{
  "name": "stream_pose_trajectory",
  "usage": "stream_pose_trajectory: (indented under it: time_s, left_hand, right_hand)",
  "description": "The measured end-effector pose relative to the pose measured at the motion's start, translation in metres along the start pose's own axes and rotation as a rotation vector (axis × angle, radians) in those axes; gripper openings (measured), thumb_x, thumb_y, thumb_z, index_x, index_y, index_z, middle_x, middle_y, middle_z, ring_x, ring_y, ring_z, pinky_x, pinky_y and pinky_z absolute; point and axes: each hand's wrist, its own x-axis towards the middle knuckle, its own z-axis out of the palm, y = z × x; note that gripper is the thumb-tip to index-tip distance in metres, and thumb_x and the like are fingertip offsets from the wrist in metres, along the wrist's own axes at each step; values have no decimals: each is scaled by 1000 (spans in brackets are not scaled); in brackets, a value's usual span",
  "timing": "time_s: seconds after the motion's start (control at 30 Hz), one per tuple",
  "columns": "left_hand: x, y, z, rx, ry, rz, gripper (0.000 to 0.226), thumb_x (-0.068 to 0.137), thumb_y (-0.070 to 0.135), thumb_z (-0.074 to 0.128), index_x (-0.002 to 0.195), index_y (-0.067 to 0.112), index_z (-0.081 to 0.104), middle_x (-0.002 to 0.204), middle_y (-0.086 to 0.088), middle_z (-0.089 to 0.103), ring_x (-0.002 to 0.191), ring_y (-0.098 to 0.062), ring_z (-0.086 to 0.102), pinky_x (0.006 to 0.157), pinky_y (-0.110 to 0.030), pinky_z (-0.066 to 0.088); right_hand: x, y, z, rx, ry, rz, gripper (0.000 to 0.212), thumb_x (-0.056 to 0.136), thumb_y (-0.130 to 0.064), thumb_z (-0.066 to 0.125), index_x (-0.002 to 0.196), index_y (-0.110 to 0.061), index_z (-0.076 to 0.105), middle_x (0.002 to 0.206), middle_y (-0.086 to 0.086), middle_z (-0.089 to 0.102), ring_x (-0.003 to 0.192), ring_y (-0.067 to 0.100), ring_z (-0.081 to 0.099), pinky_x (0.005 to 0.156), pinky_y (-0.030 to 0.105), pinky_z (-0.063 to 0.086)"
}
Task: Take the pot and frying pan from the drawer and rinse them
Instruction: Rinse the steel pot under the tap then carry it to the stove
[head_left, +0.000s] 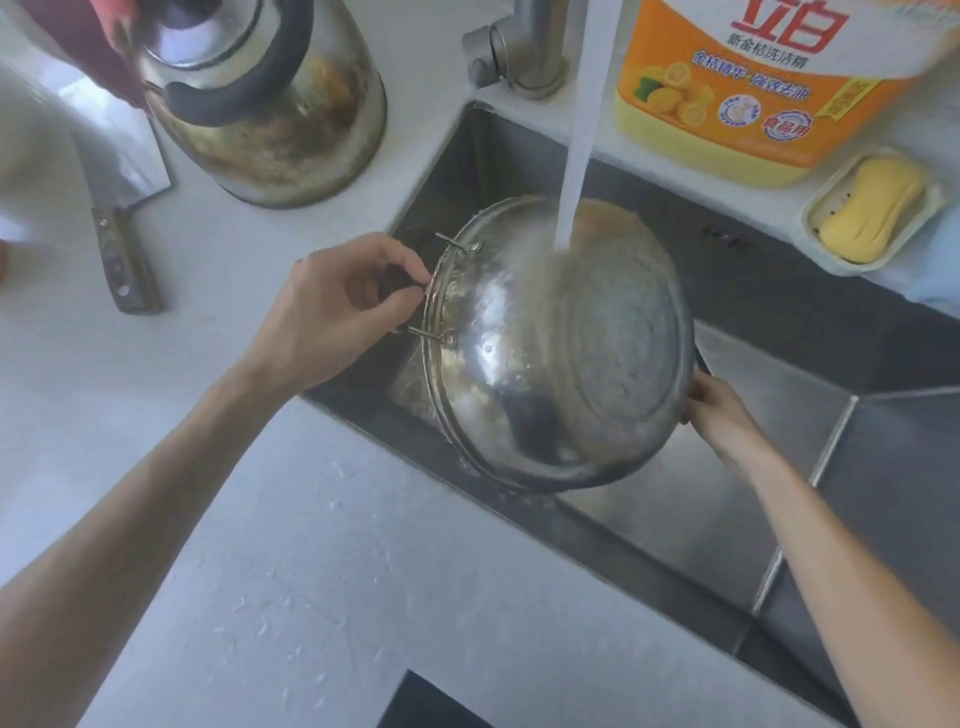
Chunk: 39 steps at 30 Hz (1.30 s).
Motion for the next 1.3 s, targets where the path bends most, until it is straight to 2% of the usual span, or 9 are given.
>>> stream_pose_trajectory:
  time_s: [0.17,0.43,0.57,0.7,0.77,0.9,1.07,1.2,1.3]
  left_hand:
    - [-1,-21,3,94,-17,-137,9,80,30,64,78,38,63,63,14,63,52,-3,52,63,-26,42]
    - [-26,-73,44,316,-273,-363,12,77,53,60,81,42,56,68,13,61,65,-9,58,69,-37,51]
    - [-16,-78,52,258,-243,-359,7,85,32,65,85,36,59,78,8,68,74,-17,64,65,-26,45]
    - [-1,-79,46,248,-76,-310,16,86,21,63,102,22,67,94,3,70,84,-15,63,74,-27,43]
    - [5,-72,42,249,24,-278,12,86,12,61,91,21,69,92,2,69,88,-14,61,76,-19,38]
    - [12,-70,41,310,92,-186,37,75,-9,55,65,23,69,85,1,65,98,-22,63,82,-15,38]
    - [14,-77,53,325,66,-115,35,70,-12,51,60,11,75,95,27,61,87,-2,59,77,1,35]
    - [17,-91,66,449,-24,7,28,81,-2,54,90,10,77,126,-2,62,100,-22,64,93,-31,47]
    - [23,-101,72,484,-203,-16,25,88,1,51,99,4,74,146,-7,44,117,-27,59,101,-40,45]
  right_hand:
    - [4,-14,-21,-23,-38,43,19,91,-11,54,103,-3,65,85,16,63,67,11,54,51,9,40]
    - [5,-80,-85,-354,-19,-230,18,91,-23,57,97,-37,66,100,-8,68,96,11,60,88,27,39]
    - [-9,-95,-89,-270,121,-446,14,89,-30,60,94,-41,68,92,-1,71,86,31,59,75,31,40]
    - [-23,-88,-84,-195,209,-590,14,85,-22,65,95,-31,69,84,-32,65,71,9,59,69,22,45]
    - [-27,-75,-79,-189,272,-641,21,84,-18,66,86,-39,65,84,-34,63,74,17,60,70,33,46]
    - [-28,-42,-68,-217,377,-769,16,84,-7,66,71,-13,60,93,-40,57,85,-5,58,74,13,43]
    - [-26,-8,-60,-226,466,-675,38,81,-11,72,70,-10,36,98,-5,72,87,12,68,74,33,52]
    - [-19,12,-52,-117,363,-492,36,75,-11,75,87,-37,53,93,-33,67,83,1,67,82,25,52]
    - [-9,32,-45,-173,336,-561,20,75,-2,72,87,-17,67,98,-36,62,81,-2,62,82,21,50]
